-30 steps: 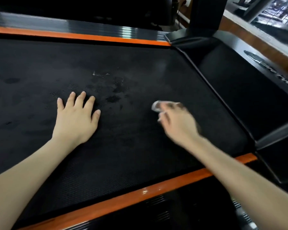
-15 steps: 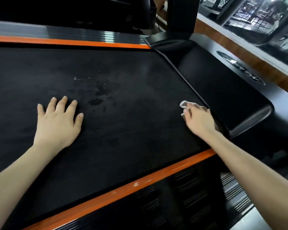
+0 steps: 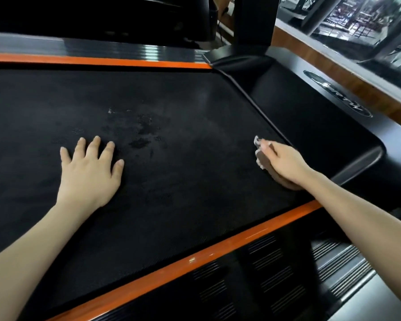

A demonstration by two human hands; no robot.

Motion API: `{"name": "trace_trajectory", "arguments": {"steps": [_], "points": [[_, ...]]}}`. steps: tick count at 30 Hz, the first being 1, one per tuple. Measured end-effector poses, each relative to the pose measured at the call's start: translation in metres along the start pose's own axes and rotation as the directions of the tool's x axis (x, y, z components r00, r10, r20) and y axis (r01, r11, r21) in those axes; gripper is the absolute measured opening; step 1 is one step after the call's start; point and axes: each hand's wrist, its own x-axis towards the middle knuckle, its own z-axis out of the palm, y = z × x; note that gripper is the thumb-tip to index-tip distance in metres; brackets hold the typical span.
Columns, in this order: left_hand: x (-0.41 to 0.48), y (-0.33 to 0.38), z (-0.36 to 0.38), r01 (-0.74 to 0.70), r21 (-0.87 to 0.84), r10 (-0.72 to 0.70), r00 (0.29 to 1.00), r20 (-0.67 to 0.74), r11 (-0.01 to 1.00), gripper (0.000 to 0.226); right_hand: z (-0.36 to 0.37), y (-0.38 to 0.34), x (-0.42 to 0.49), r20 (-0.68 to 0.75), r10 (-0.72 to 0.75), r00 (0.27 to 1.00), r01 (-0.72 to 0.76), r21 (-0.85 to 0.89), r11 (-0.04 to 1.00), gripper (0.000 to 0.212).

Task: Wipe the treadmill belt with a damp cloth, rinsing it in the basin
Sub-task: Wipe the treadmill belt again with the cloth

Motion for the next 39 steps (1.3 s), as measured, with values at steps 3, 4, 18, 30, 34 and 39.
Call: {"name": "trace_trajectory", "arguments": {"steps": [3, 4, 18, 30, 34, 39], "points": [[0.0, 0.0, 0.0, -0.01, -0.009, 0.009, 1.0, -0.001, 1.0, 0.056, 0.001, -0.013, -0.042, 0.125, -0.202, 0.971, 0.207, -0.027, 0.978, 0.06], [0.0, 0.0, 0.0, -0.01, -0.011, 0.01, 1.0, -0.004, 1.0, 0.056, -0.003, -0.018, -0.053, 0.207, -0.253, 0.945, 0.267, -0.042, 0.963, 0.071], [0.002, 0.002, 0.002, 0.0, 0.002, 0.001, 1.0, -0.021, 1.0, 0.054, 0.021, -0.015, -0.04, 0.013, -0.341, 0.94, 0.341, 0.038, 0.939, 0.022], [0.001, 0.0, -0.005, 0.014, -0.045, -0.012, 1.0, 0.026, 0.999, 0.054, 0.085, -0.179, -0.075, 0.137, -0.746, 0.652, 0.745, 0.066, 0.664, 0.039], [0.002, -0.006, -0.004, 0.007, -0.069, -0.007, 1.0, 0.006, 0.998, 0.051, 0.085, -0.16, -0.054, 0.1, -0.82, 0.564, 0.818, 0.067, 0.571, 0.037], [0.001, -0.001, -0.002, 0.002, -0.034, -0.002, 1.0, 0.022, 0.999, 0.052, 0.08, -0.151, 0.061, -0.096, -0.324, 0.941, 0.316, -0.093, 0.944, 0.031]]}}
